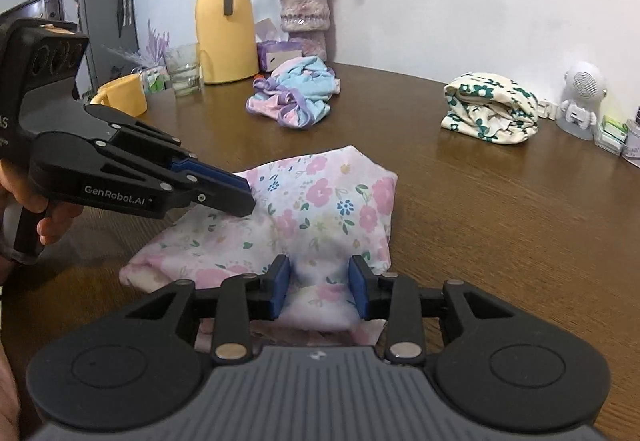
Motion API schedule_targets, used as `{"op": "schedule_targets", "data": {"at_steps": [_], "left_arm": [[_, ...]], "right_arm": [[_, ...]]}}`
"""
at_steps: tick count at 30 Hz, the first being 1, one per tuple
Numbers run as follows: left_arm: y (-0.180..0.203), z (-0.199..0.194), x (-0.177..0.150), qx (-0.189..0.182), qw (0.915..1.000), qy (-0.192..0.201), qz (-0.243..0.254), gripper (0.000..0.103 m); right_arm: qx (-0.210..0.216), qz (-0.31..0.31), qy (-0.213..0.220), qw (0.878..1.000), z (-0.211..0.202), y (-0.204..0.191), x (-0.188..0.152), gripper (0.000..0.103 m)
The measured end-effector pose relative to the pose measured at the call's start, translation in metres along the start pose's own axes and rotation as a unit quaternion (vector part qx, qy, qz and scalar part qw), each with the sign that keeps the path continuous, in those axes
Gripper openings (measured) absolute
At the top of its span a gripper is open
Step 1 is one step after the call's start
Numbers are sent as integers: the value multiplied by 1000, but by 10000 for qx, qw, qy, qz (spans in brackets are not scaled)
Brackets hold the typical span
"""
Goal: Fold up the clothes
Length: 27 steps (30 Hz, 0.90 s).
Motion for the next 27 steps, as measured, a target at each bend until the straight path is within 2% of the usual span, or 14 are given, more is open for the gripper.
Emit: {"op": "schedule_targets", "data": {"at_steps": [4,7,10,12,15,19,20,21,22,24,25,26,27], "left_arm": [[26,3,37,-449,9975,267,465,12],[38,31,39,-613,9948,-41,807,14],[30,65,20,-535,9937,-580,798,10],[27,76,7,-556,9931,-785,677,10],[22,75,3,-545,9938,-797,543,10],[25,67,10,-395,9949,-690,619,11],[27,62,16,-379,9957,-573,625,17],[29,56,22,-356,9964,-452,622,29],[31,49,29,-303,9973,-311,595,38],[32,35,40,-93,9986,-28,514,71],[32,27,44,38,9989,87,457,78],[33,19,48,167,9989,199,399,91],[33,12,50,293,9985,301,339,100]], "right_arm": [[-15,75,283,9996,-23,-3,19,34],[-55,27,131,9999,-28,-7,12,34],[-136,66,-135,9998,-22,-7,-3,32],[-153,82,-241,9996,-16,-6,-12,32],[-129,28,-226,9997,-15,-6,-14,32],[-99,72,-189,9997,-18,-6,-12,34],[-103,113,-156,9998,-21,-5,-10,38],[-107,153,-122,9998,-23,-5,-8,41],[-113,189,-77,9997,-26,-5,-6,50],[-149,205,122,9996,-37,-6,2,70],[-155,212,219,9994,-43,-6,5,85],[-160,220,315,9991,-49,-7,8,90],[-165,229,405,9988,-54,-7,10,94]]}}
Point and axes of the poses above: each gripper's, at about its wrist camera, not at the fingertips, and z roughly the way its jaws point, y to its right, x to its top, the point moved 10 cm from there along z, roughly the way its jaws point, and after that the axes turned 13 degrees about y, right-handed, at the moved point
